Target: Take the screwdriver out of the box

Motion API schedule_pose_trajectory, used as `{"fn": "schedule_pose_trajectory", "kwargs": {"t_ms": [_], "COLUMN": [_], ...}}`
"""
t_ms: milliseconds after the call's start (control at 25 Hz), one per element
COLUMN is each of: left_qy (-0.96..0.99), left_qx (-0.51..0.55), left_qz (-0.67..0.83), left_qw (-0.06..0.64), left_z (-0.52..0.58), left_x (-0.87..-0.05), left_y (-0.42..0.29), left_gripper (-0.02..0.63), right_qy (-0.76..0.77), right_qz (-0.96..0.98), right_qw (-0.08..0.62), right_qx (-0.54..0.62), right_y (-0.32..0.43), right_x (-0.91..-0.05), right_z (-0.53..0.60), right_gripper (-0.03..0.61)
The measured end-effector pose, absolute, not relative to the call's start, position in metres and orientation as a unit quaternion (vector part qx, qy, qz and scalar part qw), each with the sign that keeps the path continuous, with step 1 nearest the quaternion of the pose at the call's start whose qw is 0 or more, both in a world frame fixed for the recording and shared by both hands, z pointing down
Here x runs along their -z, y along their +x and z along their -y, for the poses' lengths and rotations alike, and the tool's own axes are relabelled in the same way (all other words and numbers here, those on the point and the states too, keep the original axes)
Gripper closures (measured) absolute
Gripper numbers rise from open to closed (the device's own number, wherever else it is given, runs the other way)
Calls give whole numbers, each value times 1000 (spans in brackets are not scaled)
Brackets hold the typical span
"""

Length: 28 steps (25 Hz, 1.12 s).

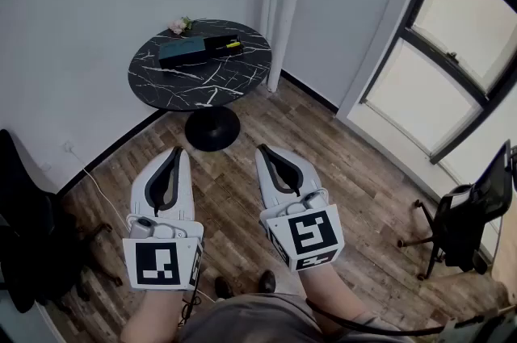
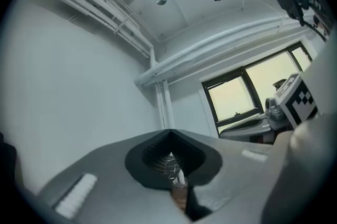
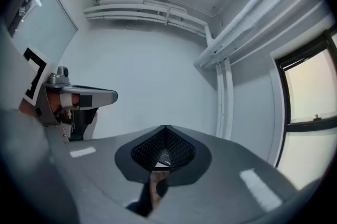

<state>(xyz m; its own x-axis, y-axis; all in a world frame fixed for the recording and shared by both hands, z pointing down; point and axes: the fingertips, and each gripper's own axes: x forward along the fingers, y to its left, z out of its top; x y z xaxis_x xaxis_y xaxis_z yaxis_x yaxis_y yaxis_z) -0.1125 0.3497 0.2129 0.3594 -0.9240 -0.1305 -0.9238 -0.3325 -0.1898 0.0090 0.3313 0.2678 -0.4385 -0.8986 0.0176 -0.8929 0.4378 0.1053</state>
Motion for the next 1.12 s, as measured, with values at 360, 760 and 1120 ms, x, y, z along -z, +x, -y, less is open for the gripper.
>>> {"fn": "schedule_pose_trajectory", "kwargs": {"t_ms": [360, 760, 1120], "left_qy": [-816, -814, -816], "left_qx": [5, 12, 26], "left_qz": [-566, -571, -569], "left_qw": [115, 110, 97], "left_z": [-349, -349, -312], "left_x": [-216, -228, -244], "left_y": [-94, -46, -27], "left_gripper": [614, 614, 613], "right_qy": [529, 510, 503], "right_qz": [847, 860, 864], "right_qw": [36, 21, 26], "right_qx": [39, 19, -6], "right_y": [27, 76, 93], "right_x": [-271, -278, -300], "right_z": [-333, -333, -297], "right_gripper": [554, 552, 552]}}
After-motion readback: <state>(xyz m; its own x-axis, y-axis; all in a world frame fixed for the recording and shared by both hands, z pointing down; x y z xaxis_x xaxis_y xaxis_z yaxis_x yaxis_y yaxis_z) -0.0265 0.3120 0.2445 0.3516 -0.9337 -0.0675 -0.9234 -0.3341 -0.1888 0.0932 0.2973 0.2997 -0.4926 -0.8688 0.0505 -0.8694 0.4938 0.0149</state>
